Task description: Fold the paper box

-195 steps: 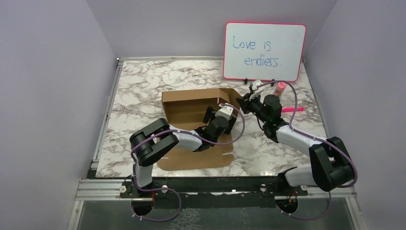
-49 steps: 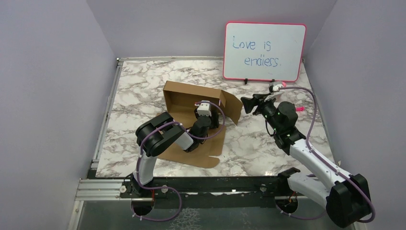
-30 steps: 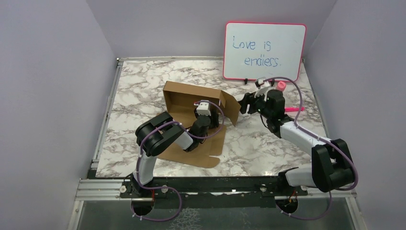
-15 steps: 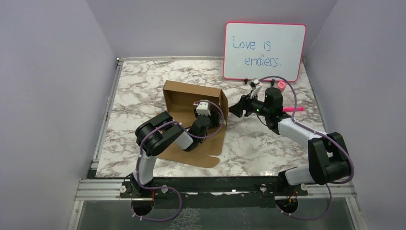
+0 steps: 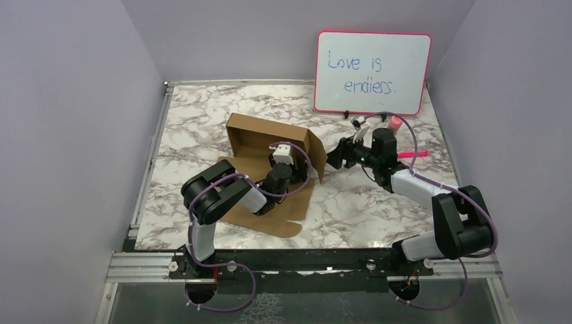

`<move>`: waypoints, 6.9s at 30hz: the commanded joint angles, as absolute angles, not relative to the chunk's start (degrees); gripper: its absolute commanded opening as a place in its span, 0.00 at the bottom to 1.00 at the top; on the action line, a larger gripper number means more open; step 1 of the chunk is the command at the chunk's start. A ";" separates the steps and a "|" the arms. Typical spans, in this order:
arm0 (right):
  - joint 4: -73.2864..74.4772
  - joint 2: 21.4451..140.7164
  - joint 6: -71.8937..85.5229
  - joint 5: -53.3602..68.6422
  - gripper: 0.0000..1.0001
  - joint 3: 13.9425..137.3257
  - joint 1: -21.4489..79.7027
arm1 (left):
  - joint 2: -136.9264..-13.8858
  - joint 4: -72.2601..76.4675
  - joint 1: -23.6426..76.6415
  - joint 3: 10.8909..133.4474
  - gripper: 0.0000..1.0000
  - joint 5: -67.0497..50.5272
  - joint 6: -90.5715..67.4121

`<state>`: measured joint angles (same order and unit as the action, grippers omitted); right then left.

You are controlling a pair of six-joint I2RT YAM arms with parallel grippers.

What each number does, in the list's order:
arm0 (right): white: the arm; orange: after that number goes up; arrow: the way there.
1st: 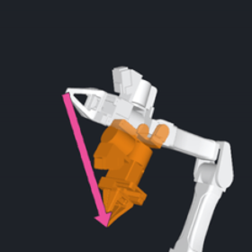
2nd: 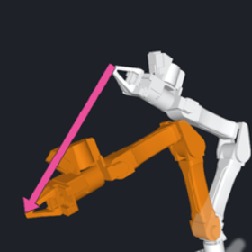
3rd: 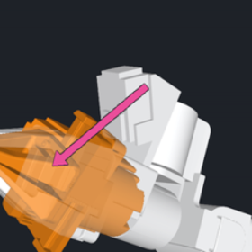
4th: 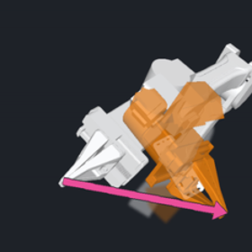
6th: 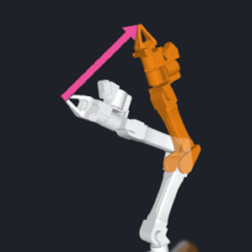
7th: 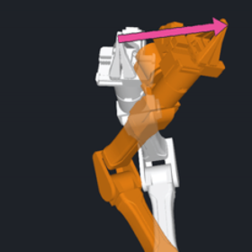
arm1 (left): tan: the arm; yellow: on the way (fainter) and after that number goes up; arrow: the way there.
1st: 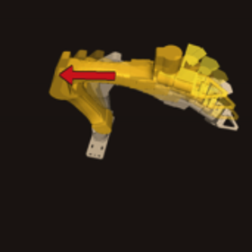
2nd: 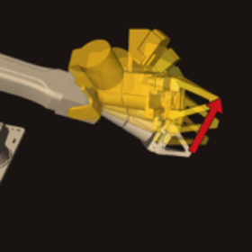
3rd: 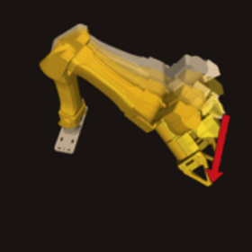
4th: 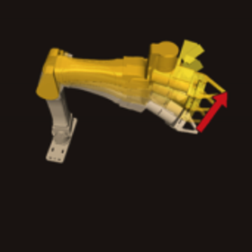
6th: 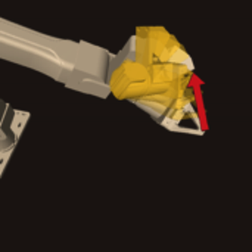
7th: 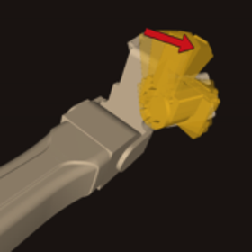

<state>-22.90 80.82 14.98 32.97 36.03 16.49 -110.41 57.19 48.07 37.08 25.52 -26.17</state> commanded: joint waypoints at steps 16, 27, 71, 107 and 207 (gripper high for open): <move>-26.13 84.59 16.05 33.57 0.63 34.04 16.65 | -95.81 49.78 48.27 26.72 0.82 15.25 -26.53; -26.62 85.76 16.72 36.22 0.63 34.05 16.64 | -100.41 45.72 51.93 29.17 0.81 13.85 -24.27; -35.19 90.60 17.72 38.52 0.62 33.70 17.78 | -99.36 29.23 57.75 36.67 0.73 23.84 -26.01; -40.43 94.10 11.30 35.55 0.70 35.37 22.80 | -80.18 28.95 42.67 20.92 0.52 15.74 -33.48; -61.30 114.74 0.53 13.91 0.44 48.67 38.07 | -95.51 -26.43 15.88 87.53 0.70 -14.36 -7.14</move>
